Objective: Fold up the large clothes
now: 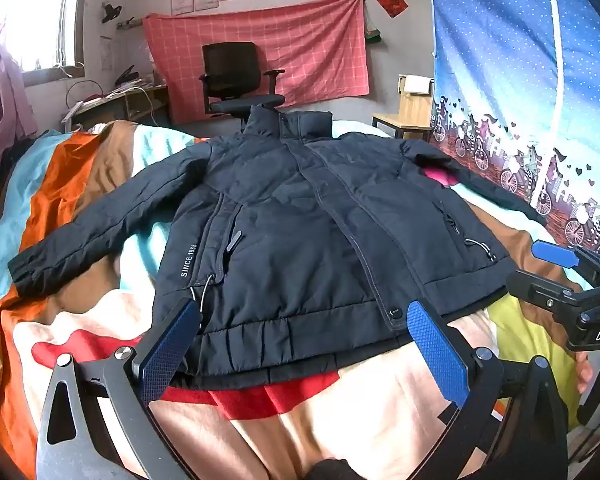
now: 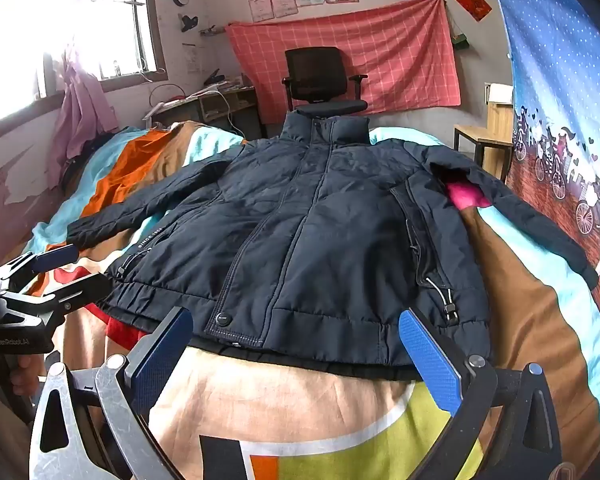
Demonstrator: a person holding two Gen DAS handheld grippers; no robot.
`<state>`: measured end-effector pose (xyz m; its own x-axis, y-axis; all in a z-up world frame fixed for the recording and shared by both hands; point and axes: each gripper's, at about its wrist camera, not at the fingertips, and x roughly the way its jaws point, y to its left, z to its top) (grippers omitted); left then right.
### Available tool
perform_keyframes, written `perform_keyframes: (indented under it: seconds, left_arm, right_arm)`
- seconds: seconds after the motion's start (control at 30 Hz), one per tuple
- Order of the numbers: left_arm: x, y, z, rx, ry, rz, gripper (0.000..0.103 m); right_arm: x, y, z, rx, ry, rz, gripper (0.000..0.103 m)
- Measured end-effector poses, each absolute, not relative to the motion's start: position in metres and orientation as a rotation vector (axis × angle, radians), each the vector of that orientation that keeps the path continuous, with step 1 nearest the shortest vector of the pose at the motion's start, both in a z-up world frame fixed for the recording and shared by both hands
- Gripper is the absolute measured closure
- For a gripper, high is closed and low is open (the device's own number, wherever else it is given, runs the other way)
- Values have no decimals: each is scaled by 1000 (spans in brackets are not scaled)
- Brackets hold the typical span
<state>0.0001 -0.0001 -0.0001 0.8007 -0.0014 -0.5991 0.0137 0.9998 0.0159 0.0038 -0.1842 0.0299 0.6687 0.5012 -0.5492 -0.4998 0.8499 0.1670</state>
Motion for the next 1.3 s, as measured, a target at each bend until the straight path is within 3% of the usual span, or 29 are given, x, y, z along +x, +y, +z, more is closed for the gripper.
perform_keyframes:
  seconds: [1.3]
  left_arm:
    - [0, 0, 0, 23, 635, -12, 1]
  right_arm:
    - [5, -188, 29, 10, 626, 565, 0]
